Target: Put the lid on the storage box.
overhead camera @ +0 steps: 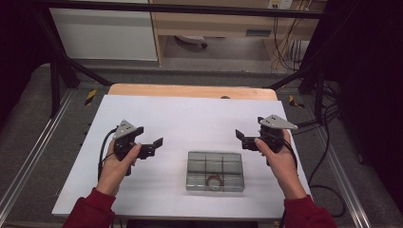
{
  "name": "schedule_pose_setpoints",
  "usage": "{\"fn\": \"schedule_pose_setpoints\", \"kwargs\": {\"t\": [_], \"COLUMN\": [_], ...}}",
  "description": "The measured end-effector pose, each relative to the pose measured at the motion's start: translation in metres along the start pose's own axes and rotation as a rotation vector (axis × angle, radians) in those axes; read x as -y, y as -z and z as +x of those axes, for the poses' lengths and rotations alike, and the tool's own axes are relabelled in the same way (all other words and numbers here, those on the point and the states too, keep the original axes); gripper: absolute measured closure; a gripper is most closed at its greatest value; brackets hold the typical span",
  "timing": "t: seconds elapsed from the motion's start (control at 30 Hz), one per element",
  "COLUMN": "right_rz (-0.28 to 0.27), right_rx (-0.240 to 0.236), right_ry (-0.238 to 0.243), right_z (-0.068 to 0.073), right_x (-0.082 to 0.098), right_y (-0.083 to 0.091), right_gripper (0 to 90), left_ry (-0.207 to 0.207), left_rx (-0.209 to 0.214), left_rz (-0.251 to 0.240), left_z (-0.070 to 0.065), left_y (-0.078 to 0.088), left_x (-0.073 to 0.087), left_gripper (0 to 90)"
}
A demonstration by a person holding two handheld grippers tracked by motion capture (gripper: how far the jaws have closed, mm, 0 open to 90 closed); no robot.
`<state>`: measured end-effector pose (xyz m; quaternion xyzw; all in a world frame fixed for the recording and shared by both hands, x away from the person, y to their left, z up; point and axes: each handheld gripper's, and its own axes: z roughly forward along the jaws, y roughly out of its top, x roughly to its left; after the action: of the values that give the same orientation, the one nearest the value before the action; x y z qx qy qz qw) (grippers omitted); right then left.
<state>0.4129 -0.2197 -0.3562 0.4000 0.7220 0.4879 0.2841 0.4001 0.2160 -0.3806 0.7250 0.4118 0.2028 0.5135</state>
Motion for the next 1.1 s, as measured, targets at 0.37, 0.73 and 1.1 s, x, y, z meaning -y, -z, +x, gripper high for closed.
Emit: {"fn": "schedule_pose_setpoints", "kwargs": {"t": [0.37,0.73,1.1], "right_rz": [-0.020,0.007,-0.012], "right_rx": [0.016,0.057,0.093], "right_ry": [-0.012,-0.034,-0.031], "right_z": [-0.010,-0.022,-0.028], "right_x": [0.008,0.029,0.053], "right_y": [0.017,0.035,0.056], "right_gripper": [1.8,4.8,4.4], "left_ry": [0.009,0.017,0.011], "left_rx": [-0.042,-0.042,-0.048], "left_rz": [0.000,-0.020,-0.019], "left_z": [0.019,0.025,0.027], "left_y": [0.022,0.042,0.056], "left_x": [0.013,0.026,0.037], "left_gripper": [5.8,5.8,5.7]}}
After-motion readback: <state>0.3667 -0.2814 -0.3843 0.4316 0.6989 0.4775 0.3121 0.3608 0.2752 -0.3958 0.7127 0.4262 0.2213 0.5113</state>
